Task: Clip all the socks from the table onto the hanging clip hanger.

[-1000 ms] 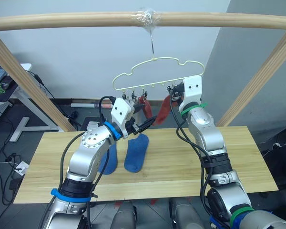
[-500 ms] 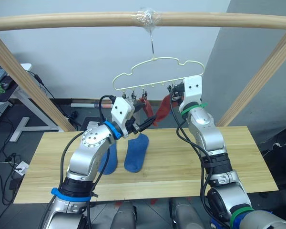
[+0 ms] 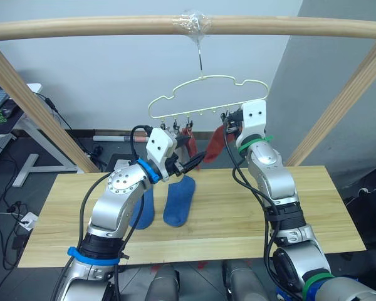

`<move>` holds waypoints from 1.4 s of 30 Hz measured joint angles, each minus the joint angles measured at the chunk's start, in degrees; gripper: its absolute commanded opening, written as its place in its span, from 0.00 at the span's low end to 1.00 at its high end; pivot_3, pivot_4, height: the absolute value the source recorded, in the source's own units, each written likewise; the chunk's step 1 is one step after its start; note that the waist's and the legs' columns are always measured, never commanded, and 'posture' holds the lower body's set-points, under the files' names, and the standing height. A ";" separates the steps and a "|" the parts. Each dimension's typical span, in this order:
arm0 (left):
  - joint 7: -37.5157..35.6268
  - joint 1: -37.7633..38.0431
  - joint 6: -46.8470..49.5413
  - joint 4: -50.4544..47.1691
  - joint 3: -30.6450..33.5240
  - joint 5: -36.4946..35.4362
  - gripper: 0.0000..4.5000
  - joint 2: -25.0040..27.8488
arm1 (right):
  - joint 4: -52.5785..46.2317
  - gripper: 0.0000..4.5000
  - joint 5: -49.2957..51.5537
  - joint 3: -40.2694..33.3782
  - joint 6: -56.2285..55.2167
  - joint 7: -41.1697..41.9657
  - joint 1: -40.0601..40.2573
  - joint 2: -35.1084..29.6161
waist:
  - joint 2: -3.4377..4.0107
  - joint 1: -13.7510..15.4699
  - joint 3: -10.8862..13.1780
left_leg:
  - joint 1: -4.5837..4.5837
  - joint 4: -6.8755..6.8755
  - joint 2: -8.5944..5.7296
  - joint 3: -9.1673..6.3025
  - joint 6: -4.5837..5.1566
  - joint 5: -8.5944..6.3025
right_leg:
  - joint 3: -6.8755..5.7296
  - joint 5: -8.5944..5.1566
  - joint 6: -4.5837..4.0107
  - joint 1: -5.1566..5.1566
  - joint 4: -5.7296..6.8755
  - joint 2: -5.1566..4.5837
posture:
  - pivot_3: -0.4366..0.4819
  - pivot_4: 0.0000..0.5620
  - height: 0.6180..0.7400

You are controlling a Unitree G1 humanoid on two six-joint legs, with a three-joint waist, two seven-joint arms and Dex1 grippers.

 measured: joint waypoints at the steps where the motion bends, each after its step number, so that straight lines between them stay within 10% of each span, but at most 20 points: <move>1: 0.00 0.00 0.00 0.00 0.00 0.00 0.77 -0.01 | 0.00 0.53 0.00 0.00 0.00 -0.01 0.00 0.00 | 0.00 0.00 0.00 | 0.00 0.00 0.00 0.00 0.00 0.00 | 0.00 0.00 0.00 0.00 0.00 0.00 | 0.54 0.31 1.00; 3: -0.01 0.00 0.00 0.00 0.00 -0.01 0.77 -0.02 | 0.00 0.68 -0.01 0.00 0.00 -0.05 0.00 0.01 | 0.00 0.00 0.00 | 0.00 0.00 0.00 0.00 0.00 0.00 | 0.00 0.00 -0.01 0.00 0.00 0.00 | 0.54 0.31 1.00; 15: -0.01 0.00 0.00 0.00 0.00 -0.02 0.77 -0.02 | 0.00 0.68 -0.01 0.00 0.02 -0.31 -0.02 0.03 | 0.00 0.00 0.00 | 0.00 0.00 0.00 0.00 0.00 0.00 | 0.00 0.00 0.00 0.00 0.00 0.00 | 0.54 0.31 1.00; 19: 0.01 0.00 0.00 0.00 0.00 -0.02 0.77 -0.02 | 0.00 0.49 0.00 -0.01 0.02 -0.50 -0.03 0.04 | 0.00 0.01 0.00 | 0.00 0.00 0.00 0.00 0.00 0.00 | 0.00 0.00 -0.01 0.00 0.00 0.00 | 0.55 0.31 1.00; 42: 0.10 0.00 0.00 -0.11 0.01 -0.03 0.77 -0.02 | 1.69 0.49 0.16 0.02 -0.08 -0.86 -1.21 1.94 | 0.00 0.01 0.00 | -0.01 -0.01 0.00 0.00 0.00 0.00 | 0.00 0.00 0.00 -0.01 -0.01 0.00 | 0.55 0.32 1.00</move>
